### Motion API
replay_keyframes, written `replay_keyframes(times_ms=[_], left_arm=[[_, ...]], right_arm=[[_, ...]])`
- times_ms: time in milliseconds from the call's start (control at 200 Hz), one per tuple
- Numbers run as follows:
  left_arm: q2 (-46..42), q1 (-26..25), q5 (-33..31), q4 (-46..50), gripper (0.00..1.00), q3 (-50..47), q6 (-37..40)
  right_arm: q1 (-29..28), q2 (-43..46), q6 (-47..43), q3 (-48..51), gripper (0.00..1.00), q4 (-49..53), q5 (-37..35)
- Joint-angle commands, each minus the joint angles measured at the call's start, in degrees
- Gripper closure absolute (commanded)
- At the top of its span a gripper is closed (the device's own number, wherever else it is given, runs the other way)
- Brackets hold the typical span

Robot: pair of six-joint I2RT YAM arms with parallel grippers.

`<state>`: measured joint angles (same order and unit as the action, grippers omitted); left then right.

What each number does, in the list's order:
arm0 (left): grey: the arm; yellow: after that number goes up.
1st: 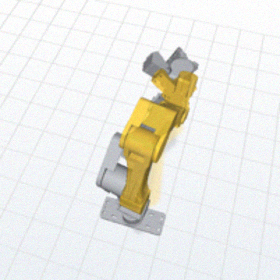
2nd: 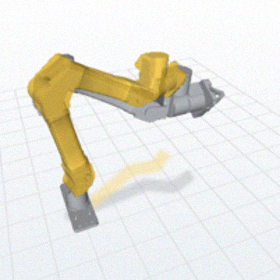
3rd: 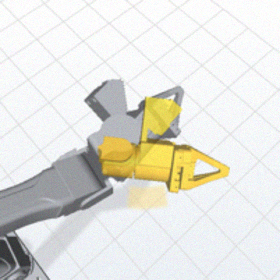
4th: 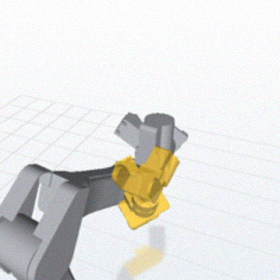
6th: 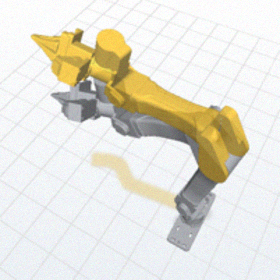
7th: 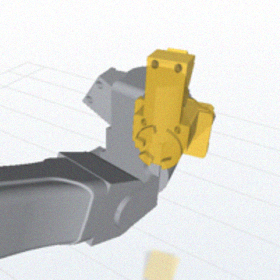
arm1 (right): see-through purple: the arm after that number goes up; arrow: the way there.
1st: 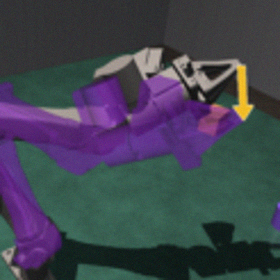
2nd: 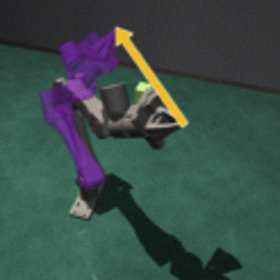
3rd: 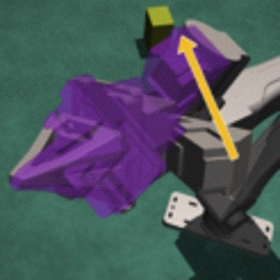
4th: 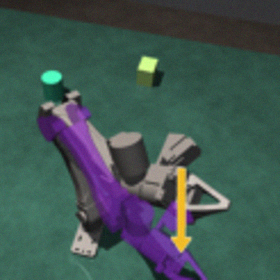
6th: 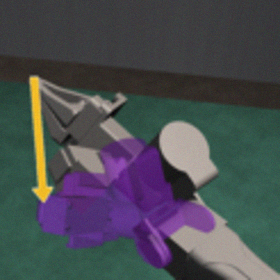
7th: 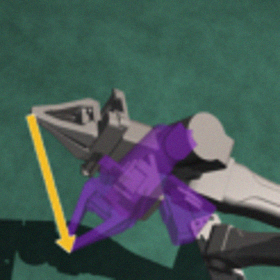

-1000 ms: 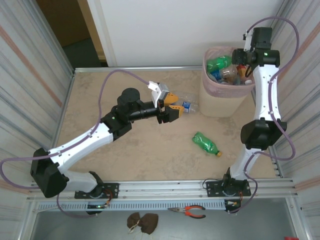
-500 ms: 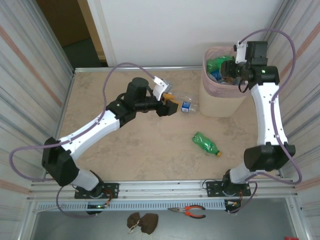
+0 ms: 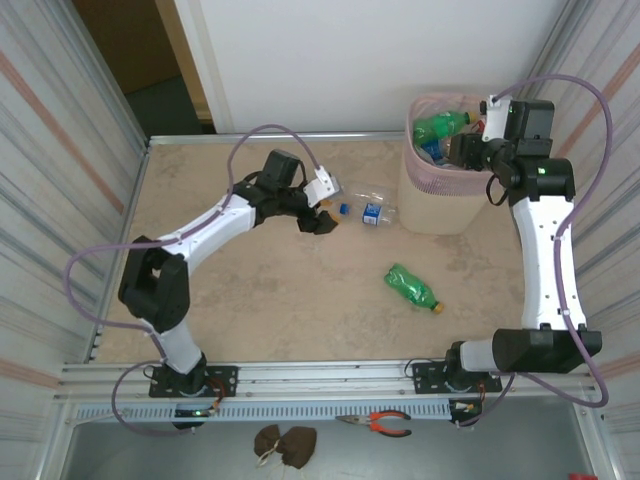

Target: Put the plastic bottles in the bin

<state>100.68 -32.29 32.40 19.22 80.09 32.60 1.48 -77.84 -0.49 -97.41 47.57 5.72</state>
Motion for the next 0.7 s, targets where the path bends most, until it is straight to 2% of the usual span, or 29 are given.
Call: replay_keyframes(times_ms=[0,120,271,486,691], left_arm=[[2.7,-0.1,2.3,-0.4,0.37,2.4,17.6],[7.1,-0.1,0.0,-2.5,0.34,4.5,26.1],[14.2,0.3,-3.2,-1.0,0.34,11.0,31.3],[23.2,1.2,-5.0,-0.8,0.35,17.7,34.2],[28.6,1.8,-5.3,-1.6,0.37,21.4,33.6]], right_arm=[[0.3,2.0,0.0,0.7,0.41,-0.9,1.0],[0.5,2.4,-0.3,1.4,0.41,-1.1,1.0],[0.8,2.5,-0.5,1.9,0.41,-1.0,1.0],[1.3,2.8,-1.0,2.5,0.41,-1.3,0.5],[2.1,2.6,-1.1,3.5,0.41,-1.9,0.6]])
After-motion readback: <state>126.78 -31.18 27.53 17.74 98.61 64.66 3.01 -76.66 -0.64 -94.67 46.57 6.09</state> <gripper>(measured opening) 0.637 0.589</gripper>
